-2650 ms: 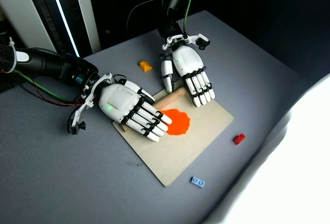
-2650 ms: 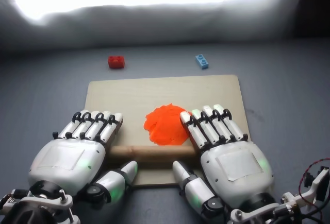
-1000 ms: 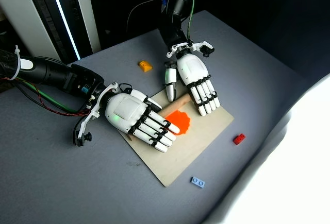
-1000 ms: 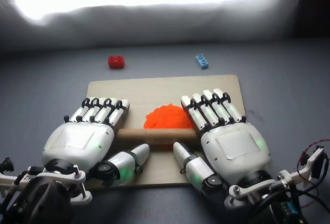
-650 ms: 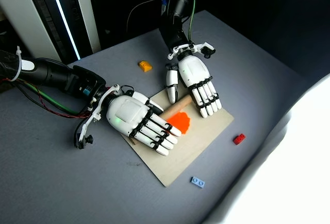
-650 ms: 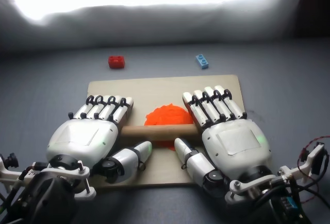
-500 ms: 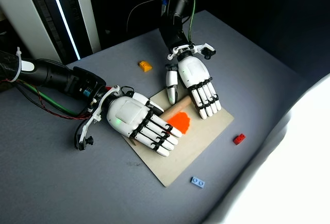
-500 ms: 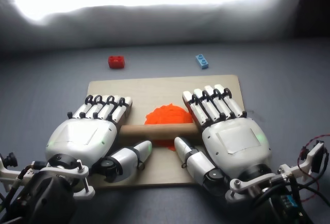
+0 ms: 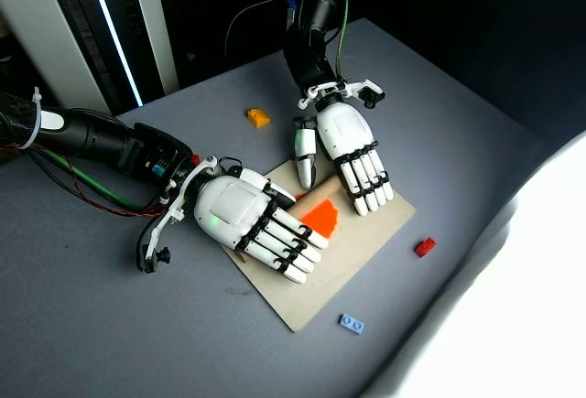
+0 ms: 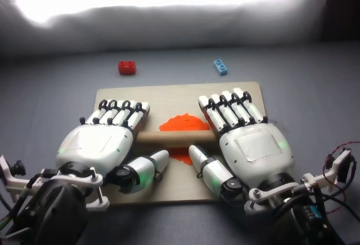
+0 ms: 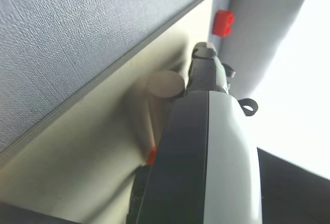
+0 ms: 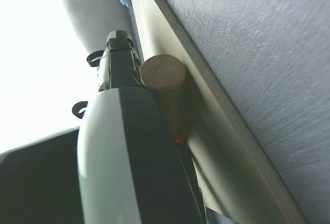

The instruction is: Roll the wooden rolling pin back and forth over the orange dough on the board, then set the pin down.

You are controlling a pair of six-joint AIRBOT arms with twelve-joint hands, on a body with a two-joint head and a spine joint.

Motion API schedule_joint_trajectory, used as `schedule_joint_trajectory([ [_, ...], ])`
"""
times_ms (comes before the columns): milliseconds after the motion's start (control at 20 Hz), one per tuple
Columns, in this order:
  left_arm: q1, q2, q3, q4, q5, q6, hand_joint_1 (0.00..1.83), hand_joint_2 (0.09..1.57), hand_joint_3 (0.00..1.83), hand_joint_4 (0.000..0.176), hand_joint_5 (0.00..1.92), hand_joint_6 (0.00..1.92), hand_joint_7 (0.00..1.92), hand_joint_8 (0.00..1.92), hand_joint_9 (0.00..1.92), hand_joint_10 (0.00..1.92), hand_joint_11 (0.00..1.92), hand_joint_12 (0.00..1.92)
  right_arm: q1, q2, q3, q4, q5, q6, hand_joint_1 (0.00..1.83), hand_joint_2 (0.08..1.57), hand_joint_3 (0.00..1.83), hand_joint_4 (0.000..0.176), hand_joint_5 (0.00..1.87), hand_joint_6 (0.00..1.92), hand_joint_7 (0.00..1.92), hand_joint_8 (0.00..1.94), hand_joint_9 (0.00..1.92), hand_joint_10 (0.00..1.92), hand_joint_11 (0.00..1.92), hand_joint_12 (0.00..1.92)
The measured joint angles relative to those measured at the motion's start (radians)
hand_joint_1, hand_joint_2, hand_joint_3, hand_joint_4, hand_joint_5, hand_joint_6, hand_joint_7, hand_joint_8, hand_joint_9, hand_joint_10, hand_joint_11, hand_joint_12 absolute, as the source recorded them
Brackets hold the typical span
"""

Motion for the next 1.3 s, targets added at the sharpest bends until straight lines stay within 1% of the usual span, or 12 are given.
schedule_joint_trajectory([
  [50, 0.000, 0.000, 0.000, 0.002, 0.002, 0.002, 0.00, 1.35, 0.02, 0.000, 0.00, 0.00, 0.00, 0.00, 0.00, 0.00, 0.00, 0.00, 0.003, 0.000, 0.000, 0.003, -0.003, 0.000, 0.00, 1.46, 0.00, 0.000, 0.02, 0.00, 0.03, 0.00, 0.01, 0.00, 0.00, 0.00],
  [200, -0.002, -0.003, 0.005, 0.008, 0.011, 0.002, 0.00, 1.35, 0.02, 0.000, 0.00, 0.00, 0.00, 0.00, 0.00, 0.00, 0.00, 0.00, 0.010, 0.000, 0.002, 0.011, -0.009, 0.000, 0.00, 1.46, 0.00, 0.000, 0.05, 0.01, 0.05, 0.01, 0.02, 0.01, 0.00, 0.00],
  [400, -0.019, -0.009, 0.022, 0.005, 0.034, 0.003, 0.00, 1.35, 0.02, 0.000, 0.00, 0.00, 0.00, 0.00, 0.00, 0.00, 0.00, 0.00, 0.011, -0.001, 0.003, 0.015, -0.010, 0.005, 0.00, 1.46, 0.00, 0.000, 0.04, 0.01, 0.05, 0.01, 0.01, 0.00, 0.00, 0.00],
  [600, -0.027, -0.010, 0.033, -0.014, 0.043, -0.004, 0.00, 1.36, 0.02, 0.000, 0.00, 0.00, 0.00, 0.00, 0.00, 0.00, 0.00, 0.00, 0.016, -0.001, 0.008, 0.015, -0.021, 0.010, 0.00, 1.46, 0.00, 0.000, 0.05, 0.01, 0.07, 0.01, 0.03, 0.01, 0.00, 0.00],
  [800, -0.029, -0.010, 0.051, -0.037, 0.041, -0.030, 0.00, 1.35, 0.02, 0.000, 0.00, 0.00, 0.00, 0.00, 0.00, 0.00, 0.00, 0.00, 0.017, -0.001, 0.015, 0.014, -0.024, 0.019, 0.00, 1.45, 0.00, 0.000, 0.06, 0.01, 0.07, 0.01, 0.05, 0.01, 0.00, 0.00],
  [1300, -0.038, -0.023, 0.077, -0.044, 0.047, -0.036, 0.00, 1.36, 0.02, 0.000, 0.00, 0.00, 0.00, 0.00, 0.00, 0.00, 0.00, 0.00, 0.024, -0.001, 0.034, 0.014, -0.037, 0.041, 0.00, 1.45, 0.00, 0.000, 0.06, 0.01, 0.08, 0.01, 0.05, 0.01, 0.00, 0.00],
])
